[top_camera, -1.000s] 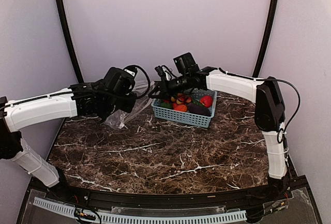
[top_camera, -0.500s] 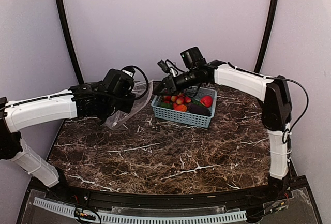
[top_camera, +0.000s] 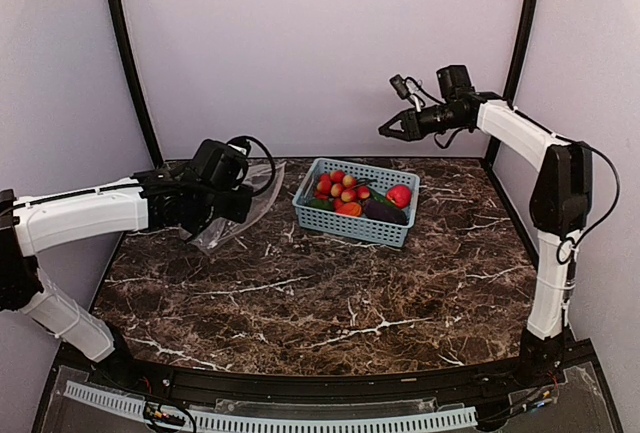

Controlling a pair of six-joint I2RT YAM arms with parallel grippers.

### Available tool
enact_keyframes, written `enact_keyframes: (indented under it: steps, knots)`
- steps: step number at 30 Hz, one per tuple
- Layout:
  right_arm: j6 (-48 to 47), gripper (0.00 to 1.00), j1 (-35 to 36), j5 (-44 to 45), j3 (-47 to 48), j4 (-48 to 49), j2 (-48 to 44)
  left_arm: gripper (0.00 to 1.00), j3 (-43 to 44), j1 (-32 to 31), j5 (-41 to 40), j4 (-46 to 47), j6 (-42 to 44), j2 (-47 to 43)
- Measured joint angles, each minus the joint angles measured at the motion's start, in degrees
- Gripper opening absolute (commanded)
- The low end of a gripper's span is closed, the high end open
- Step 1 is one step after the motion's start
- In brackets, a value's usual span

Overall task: Place the food in the zip-top bag and seal the zipper
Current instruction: Pick up the fake fruit from the bin.

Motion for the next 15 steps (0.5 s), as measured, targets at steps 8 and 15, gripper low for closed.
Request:
enact_keyframes:
  steps: [8,15]
  knots:
    - [-11.2,0.32,1.7,14.1,3.5,-6.7,7.8,0.01,-0.3,0.0,2.3,0.5,0.0,-2.2]
    - [-13.9,0.35,3.4,20.6,5.0,-12.0,11.7,0.01,-0.3,0.2,3.8,0.3,0.0,-2.1]
